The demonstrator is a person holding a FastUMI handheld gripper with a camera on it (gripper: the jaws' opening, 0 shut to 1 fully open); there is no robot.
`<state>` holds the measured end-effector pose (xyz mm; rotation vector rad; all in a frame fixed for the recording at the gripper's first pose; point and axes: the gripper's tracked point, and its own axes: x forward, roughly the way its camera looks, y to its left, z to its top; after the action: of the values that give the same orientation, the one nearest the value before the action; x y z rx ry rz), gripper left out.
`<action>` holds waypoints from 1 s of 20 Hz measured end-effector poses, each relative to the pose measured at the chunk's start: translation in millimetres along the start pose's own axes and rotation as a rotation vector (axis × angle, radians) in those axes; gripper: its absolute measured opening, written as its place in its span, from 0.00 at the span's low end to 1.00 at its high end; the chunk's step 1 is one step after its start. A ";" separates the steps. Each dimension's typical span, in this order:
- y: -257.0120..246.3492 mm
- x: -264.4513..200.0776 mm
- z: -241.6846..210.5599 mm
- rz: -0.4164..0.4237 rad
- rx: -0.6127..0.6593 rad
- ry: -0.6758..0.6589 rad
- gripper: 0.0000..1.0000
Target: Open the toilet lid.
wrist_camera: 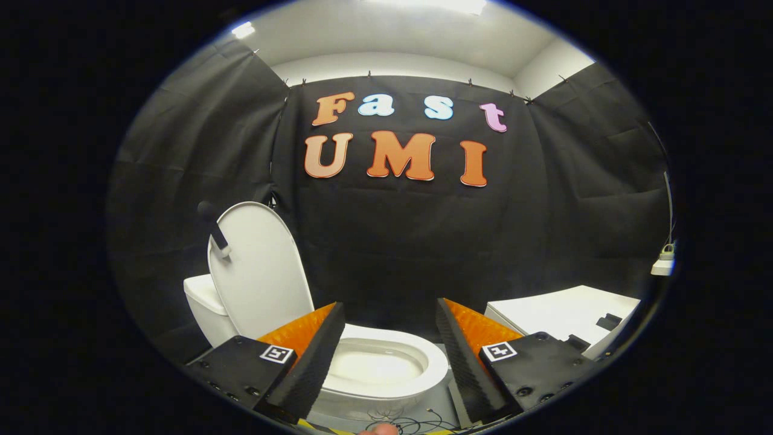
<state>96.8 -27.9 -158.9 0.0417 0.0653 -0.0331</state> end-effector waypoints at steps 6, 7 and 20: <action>16.2 -1.2 -6.0 0.027 -0.010 0.022 0.97; 19.1 -1.2 -3.0 0.033 -0.012 0.017 0.97; 27.4 -3.8 7.4 0.041 -0.012 -0.001 0.98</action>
<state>94.4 -0.7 -150.2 0.0313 0.0635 0.0078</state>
